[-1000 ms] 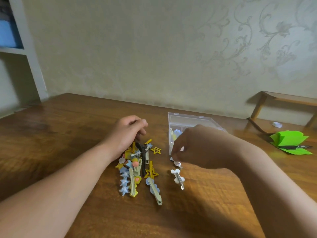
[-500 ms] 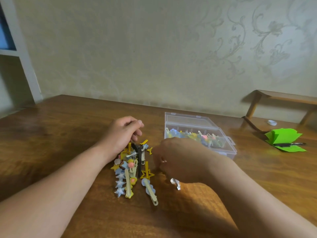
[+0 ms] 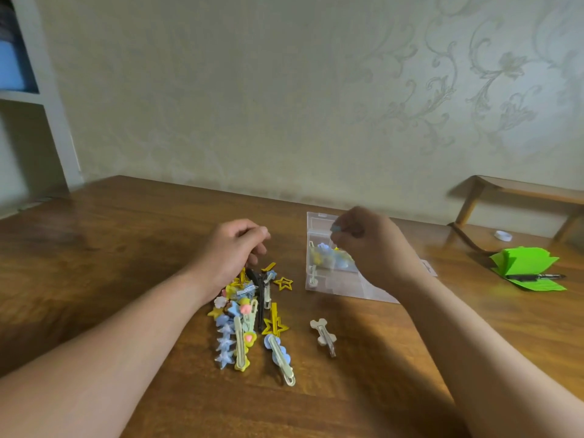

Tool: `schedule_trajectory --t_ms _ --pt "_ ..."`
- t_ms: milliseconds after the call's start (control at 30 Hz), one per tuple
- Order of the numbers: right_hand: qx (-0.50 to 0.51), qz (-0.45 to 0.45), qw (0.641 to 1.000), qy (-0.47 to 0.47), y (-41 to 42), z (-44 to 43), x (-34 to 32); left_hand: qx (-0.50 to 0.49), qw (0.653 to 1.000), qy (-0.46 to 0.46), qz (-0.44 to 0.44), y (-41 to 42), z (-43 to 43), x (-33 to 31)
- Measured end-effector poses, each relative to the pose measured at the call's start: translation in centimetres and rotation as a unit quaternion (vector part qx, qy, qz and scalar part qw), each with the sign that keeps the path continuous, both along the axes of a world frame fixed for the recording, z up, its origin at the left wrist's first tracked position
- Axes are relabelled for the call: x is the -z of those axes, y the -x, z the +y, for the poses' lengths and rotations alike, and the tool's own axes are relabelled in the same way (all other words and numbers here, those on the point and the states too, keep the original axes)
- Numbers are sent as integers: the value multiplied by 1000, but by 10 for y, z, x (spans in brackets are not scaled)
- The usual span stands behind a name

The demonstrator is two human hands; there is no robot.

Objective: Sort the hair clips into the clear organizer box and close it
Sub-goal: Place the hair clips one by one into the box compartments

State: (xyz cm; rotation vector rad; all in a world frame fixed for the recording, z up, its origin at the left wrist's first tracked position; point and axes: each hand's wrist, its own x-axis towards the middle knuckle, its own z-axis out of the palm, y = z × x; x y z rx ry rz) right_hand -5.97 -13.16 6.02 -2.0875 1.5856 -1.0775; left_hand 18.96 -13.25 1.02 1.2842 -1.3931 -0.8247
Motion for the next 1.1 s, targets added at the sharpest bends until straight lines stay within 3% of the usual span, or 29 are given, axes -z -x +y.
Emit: schedule_trajectory --t_ms 267,500,867,1100 --pt "41 101 994 1 -8 -4 4 -2 1000 1 -11 -1 -1 1" --pt "27 186 980 -70 -14 -2 14 2 1000 4 -18 -3 -3 2" --pt "17 163 986 -44 -9 -1 16 3 1000 8 -20 -3 -3 4" --pt "-39 153 986 45 -18 17 -1 4 1000 5 2 -5 -4 4"
